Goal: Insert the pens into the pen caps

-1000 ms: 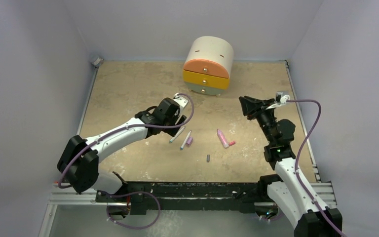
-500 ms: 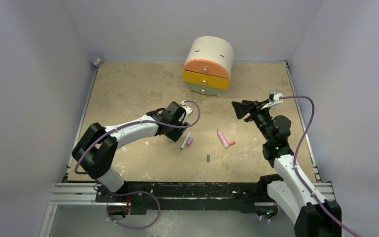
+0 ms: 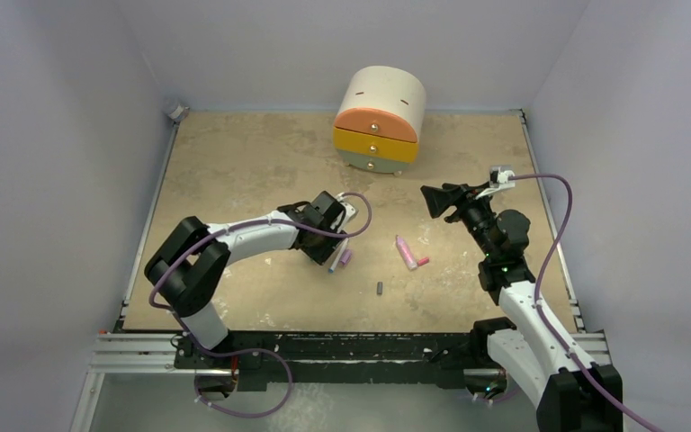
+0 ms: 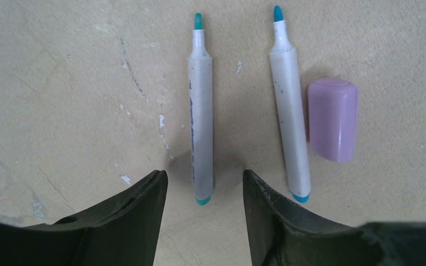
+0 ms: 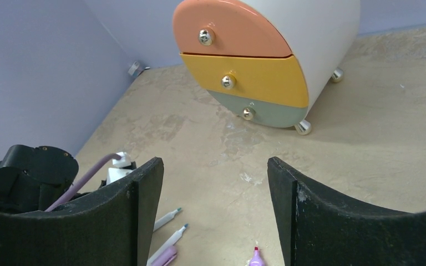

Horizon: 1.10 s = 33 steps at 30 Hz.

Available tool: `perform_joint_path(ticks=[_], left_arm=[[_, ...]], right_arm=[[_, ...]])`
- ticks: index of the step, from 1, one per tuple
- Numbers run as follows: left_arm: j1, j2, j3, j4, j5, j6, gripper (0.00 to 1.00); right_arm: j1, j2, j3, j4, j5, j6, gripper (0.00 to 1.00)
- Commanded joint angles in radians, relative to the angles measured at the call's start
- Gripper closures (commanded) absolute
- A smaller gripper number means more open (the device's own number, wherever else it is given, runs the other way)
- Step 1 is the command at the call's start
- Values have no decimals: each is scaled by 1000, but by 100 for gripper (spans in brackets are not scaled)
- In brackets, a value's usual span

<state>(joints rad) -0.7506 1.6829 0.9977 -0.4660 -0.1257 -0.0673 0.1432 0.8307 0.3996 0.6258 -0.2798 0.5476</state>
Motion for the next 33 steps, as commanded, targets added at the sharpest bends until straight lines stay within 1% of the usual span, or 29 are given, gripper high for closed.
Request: perform_joint_path(ticks=[1,7,8,12,13,14,17,20,23,25,26,29,33], left_arm=[[-16,21,38,2,5,-1,52],[-16,51,41,-10,-6,-4,58],[-16,57,41,-14,-4,-4,61],[-15,59,40,-20,10,-5,93],[-16,55,40,-19,10,-3,98],[-16,49,40,-19,10,-3,100],[-15,34,42,-20,11,-2,100],[-17,-5,51,-26,-2,-18,100],[-15,-78,81,-24,-35,-57,100],[-16,-137,103,-2,-63,-86,100],[-16,-164,107,21,-71,-104,100],[-16,-236,95,123,-97,-156,100],[-17,-321,5,351,-73,-193,100]], right_arm=[[1,-15,2,21,4,-8,28],[1,-12,-7,20,7,-10,28],[2,-11,-7,21,5,-10,28],[1,-6,-8,19,5,-13,32],[1,-3,-8,19,6,-13,32],[1,-1,-4,13,9,-11,32],[1,17,19,-22,10,5,31],[1,74,41,-21,-53,33,27],[1,153,37,53,-139,64,27],[18,188,26,135,-142,79,27],[26,206,24,152,-131,82,27],[47,242,58,118,-91,62,27],[72,294,103,141,-91,81,23]])
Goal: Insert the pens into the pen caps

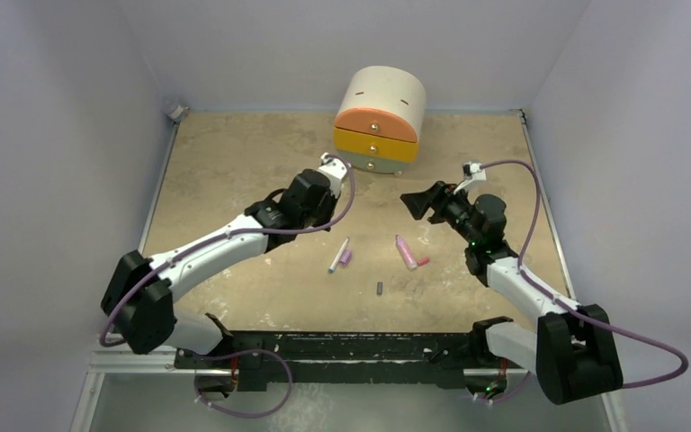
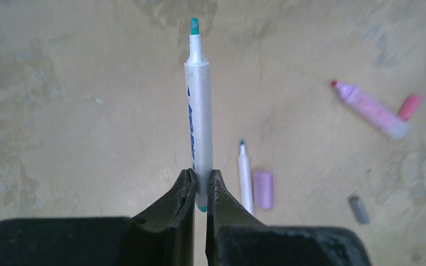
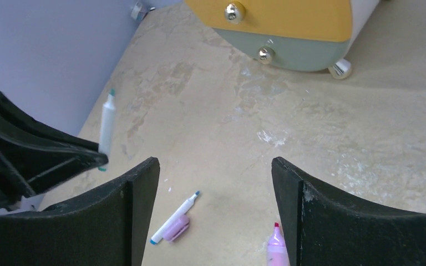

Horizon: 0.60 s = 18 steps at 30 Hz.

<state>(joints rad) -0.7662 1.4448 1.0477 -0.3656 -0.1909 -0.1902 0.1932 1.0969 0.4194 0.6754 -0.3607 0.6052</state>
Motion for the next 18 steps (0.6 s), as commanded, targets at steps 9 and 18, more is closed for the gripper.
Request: perform_joint_path(ticks=[9,18], left_arm=[[-27,-84,-121,457,27,-54,100],[-87,-120,-150,601,-36,15,100]], right_arm=[[197,114,251,104,34,-21,16],[259,184,326,135,49,-8,22]])
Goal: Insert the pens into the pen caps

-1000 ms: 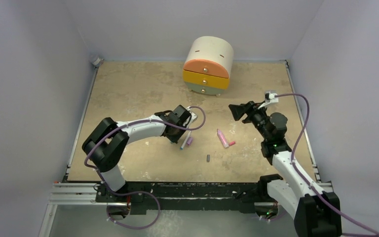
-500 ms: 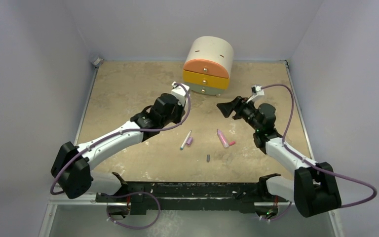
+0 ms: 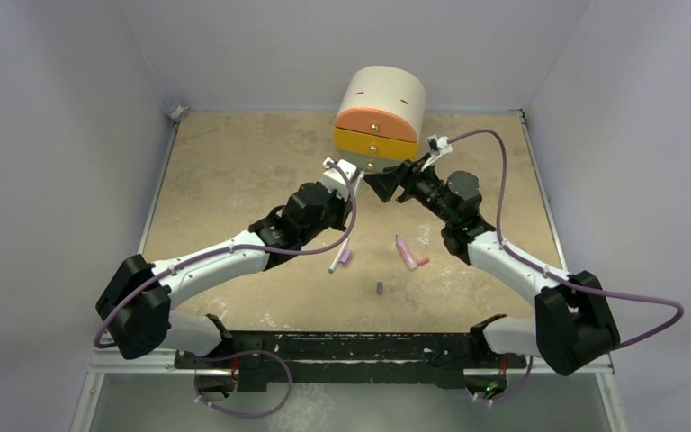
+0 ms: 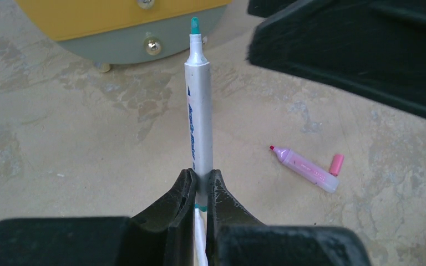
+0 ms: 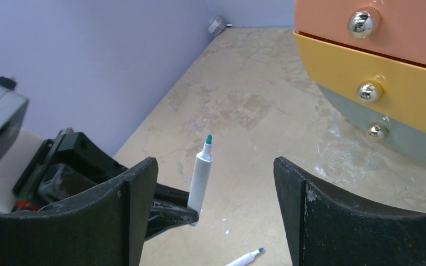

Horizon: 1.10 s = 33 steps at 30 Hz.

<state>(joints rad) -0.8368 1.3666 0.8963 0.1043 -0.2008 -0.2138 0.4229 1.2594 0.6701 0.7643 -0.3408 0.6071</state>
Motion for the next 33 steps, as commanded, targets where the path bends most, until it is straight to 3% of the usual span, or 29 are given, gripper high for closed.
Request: perform_joint_path(ticks=[1,19,21,25,27,29,31,33], left_arm=[[-20,-42,4,136,-28,40,100],[-56,-40,44,161,-45,56,100],[-58,-39,48,164,-48,54,100],[-65,-33,51,169,-49,51,100],[-67,-32,51,169,-55,47,100],[-68,-41,48,169,-96,19,100],[-68,-60,48,166,-115,0,87],[-68,-86,47,162,-104,-5,61]], right_arm=[[35,31,88,36,31,-14,22],[77,109,124,47,-6,4,40],[78,110,123,46,-6,5,51],[78,110,123,50,-8,9,90],[78,104,123,51,-7,11,98],[78,94,116,61,-10,12,100],[78,80,99,90,-48,22,100],[78,69,94,114,-88,30,100]])
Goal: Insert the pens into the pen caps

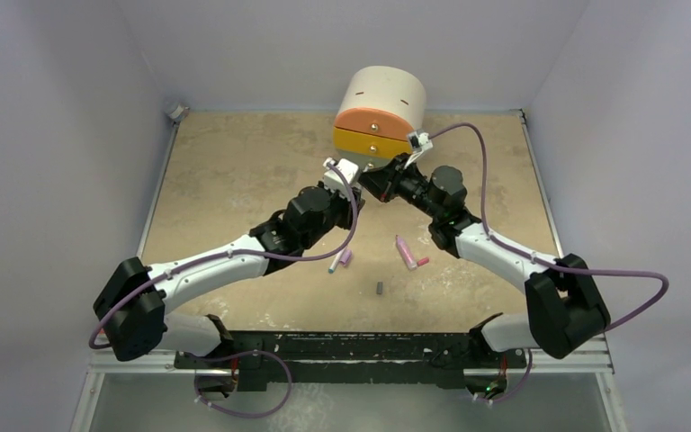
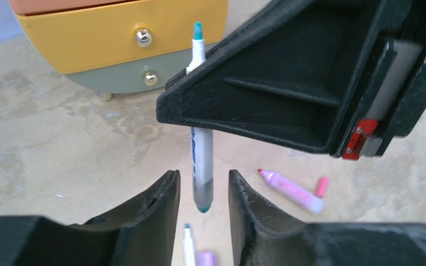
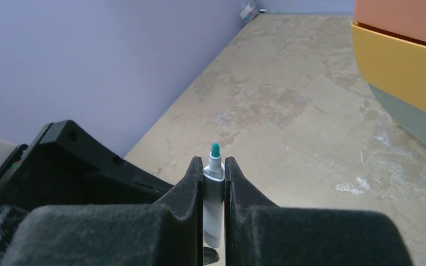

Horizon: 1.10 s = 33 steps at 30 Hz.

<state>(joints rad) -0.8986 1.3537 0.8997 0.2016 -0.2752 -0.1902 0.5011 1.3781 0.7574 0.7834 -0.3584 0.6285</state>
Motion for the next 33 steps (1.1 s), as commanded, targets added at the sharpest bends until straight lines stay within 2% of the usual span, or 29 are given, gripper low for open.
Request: perform_joint_path(ticks=[1,5,14,17,19,21,22,25,26,27,29,30,31,33], left_arm=[[-6,-88,46,55,-21,-25,55],[-6,-99,79,-15,4,-7,49],[-6,-91,62,1,45,-10,52],[-6,-79,65,-7,61,-13,60],[-5,-78,64,-6,62,-17,76],[-6,-79,61,-8,63,-18,95],[-6,-78,61,-9,67,-16,100],[-5,-79,43,2,55,-13,100],[-5,-82,38,4,35,-12,100],[-5,-83,33,-1,9,-12,100],[-4,-88,30,-23,-63,-11,100],[1,-89,30,-42,-101,-17,100],[14,-88,31,-56,-126,-31,100],[59,-80,31,-81,-139,-73,100]], right_arm=[[0,-52,14,97,-89,4,100],[0,-52,26,141,-147,16,100],[0,-53,22,219,-218,78,100],[-1,-54,26,231,-227,90,100],[0,-56,26,234,-232,95,100],[0,-56,22,236,-237,102,100],[0,-56,16,239,-238,109,100],[-1,-59,-7,238,-236,122,100],[0,-64,-20,233,-227,125,96],[-1,-76,-33,227,-201,126,82],[-1,-136,-53,122,-1,59,47],[2,-167,-45,-3,111,-14,24],[9,-187,-40,-104,212,-68,16],[11,-219,-65,-258,364,-117,12]])
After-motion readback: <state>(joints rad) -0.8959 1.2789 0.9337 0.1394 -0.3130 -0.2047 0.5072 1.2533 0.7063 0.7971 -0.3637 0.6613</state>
